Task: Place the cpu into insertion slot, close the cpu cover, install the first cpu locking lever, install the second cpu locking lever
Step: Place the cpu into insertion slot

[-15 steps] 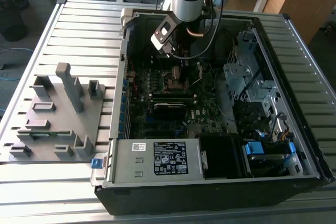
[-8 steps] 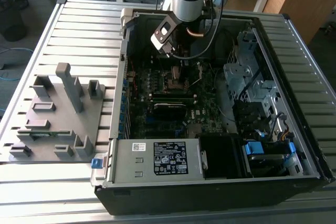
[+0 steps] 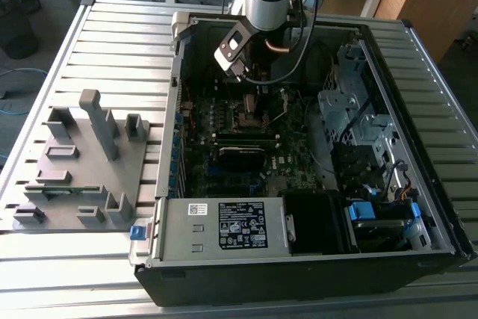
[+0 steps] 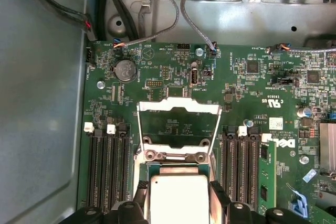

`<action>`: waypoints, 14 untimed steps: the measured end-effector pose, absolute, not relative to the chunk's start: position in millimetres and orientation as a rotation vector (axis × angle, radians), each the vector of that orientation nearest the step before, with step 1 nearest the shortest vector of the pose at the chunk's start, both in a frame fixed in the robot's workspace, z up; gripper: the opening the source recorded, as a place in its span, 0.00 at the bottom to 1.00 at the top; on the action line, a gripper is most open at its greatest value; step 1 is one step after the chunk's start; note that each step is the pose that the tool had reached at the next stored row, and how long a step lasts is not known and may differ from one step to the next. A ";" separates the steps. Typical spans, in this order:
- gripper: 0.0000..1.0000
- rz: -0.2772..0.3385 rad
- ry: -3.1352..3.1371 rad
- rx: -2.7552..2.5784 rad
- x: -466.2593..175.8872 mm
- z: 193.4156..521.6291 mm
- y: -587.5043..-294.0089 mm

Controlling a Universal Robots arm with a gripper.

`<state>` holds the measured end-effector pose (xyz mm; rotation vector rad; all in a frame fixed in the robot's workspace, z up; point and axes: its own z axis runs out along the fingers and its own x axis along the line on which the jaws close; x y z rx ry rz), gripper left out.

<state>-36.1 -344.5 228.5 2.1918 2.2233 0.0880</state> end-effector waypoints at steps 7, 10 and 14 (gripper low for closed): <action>0.54 0.089 2.213 2.203 -36.6 228.7 -344.1; 0.54 0.089 2.190 2.225 -36.7 228.5 -344.0; 0.54 0.089 2.188 2.228 -36.8 228.4 -343.9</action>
